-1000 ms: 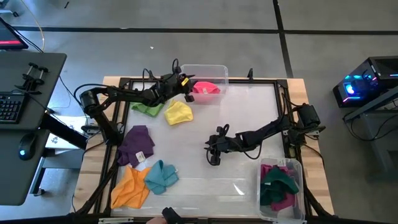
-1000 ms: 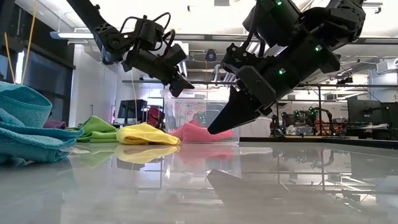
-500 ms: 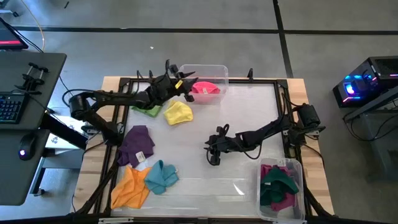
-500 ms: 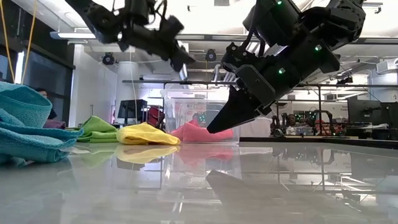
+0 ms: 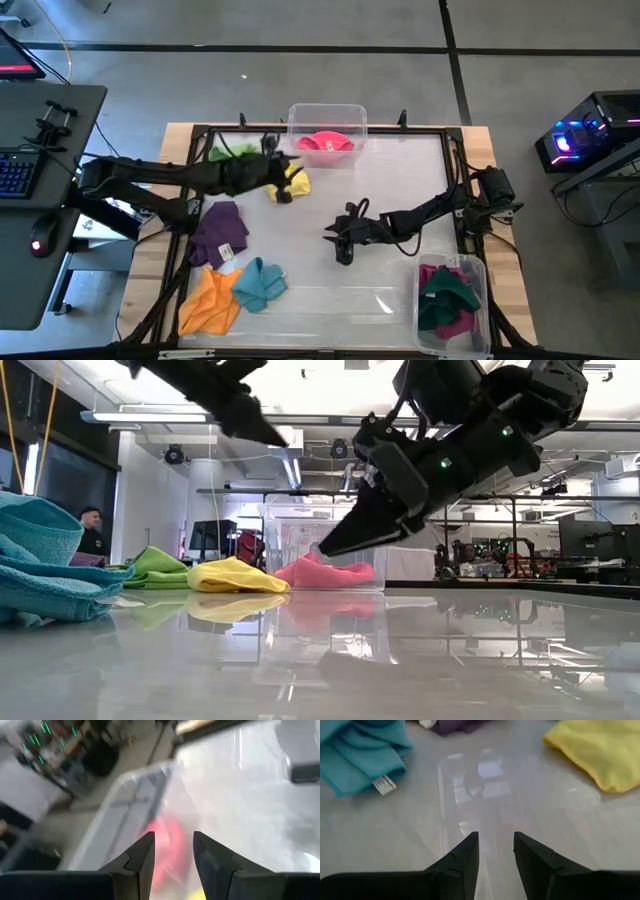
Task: Sort towels by color in basket
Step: Put the light green microfiber cloth into the top transparent bin
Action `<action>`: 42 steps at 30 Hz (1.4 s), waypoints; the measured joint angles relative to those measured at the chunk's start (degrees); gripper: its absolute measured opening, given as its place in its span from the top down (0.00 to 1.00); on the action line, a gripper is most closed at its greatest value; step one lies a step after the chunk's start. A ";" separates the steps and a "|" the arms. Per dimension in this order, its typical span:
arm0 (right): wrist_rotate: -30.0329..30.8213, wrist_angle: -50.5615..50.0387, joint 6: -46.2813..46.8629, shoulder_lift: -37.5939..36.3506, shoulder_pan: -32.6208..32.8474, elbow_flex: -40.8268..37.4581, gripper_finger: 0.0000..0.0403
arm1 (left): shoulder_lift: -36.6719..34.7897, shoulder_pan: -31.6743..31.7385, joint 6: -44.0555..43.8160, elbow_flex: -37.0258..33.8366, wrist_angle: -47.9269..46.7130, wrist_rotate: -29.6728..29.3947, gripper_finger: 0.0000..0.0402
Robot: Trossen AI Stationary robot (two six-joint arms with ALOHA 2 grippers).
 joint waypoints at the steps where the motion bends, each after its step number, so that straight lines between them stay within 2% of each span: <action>1: 0.02 0.73 -0.34 0.00 0.00 0.00 0.71 | -0.33 -1.37 -2.78 0.00 -2.41 -1.72 0.70; 7: 0.00 3.04 -2.24 0.00 0.00 0.02 0.71 | -2.35 -8.89 -18.05 -0.02 -17.21 -15.12 0.70; 10: 0.00 3.06 -2.44 0.00 0.00 0.02 0.71 | -3.28 -11.97 -27.13 -0.02 -25.11 -18.88 0.70; 14: 0.00 3.04 -2.41 0.00 0.00 0.02 0.71 | -3.69 -14.58 -42.45 -0.51 -37.80 -19.41 0.70; 18: 0.00 3.38 -2.38 0.00 0.00 0.02 0.71 | -3.68 -15.54 -55.87 -5.04 -45.54 -19.70 0.70; 24: 0.00 4.10 -2.04 0.00 0.00 0.02 0.71 | -3.66 -14.01 -71.92 -14.16 -45.57 -19.83 0.70; 28: 0.00 5.34 -2.04 0.00 0.00 0.02 0.71 | -3.64 -10.86 -81.95 -17.68 -45.16 -21.36 0.70; 33: 0.00 5.92 -2.04 0.00 0.00 0.02 0.71 | -3.66 -5.22 -80.65 -19.19 -43.62 -20.41 0.65; 42: 0.00 5.92 -2.46 0.00 0.00 0.02 0.71 | -3.66 8.19 -64.81 -19.19 -31.68 -14.49 0.44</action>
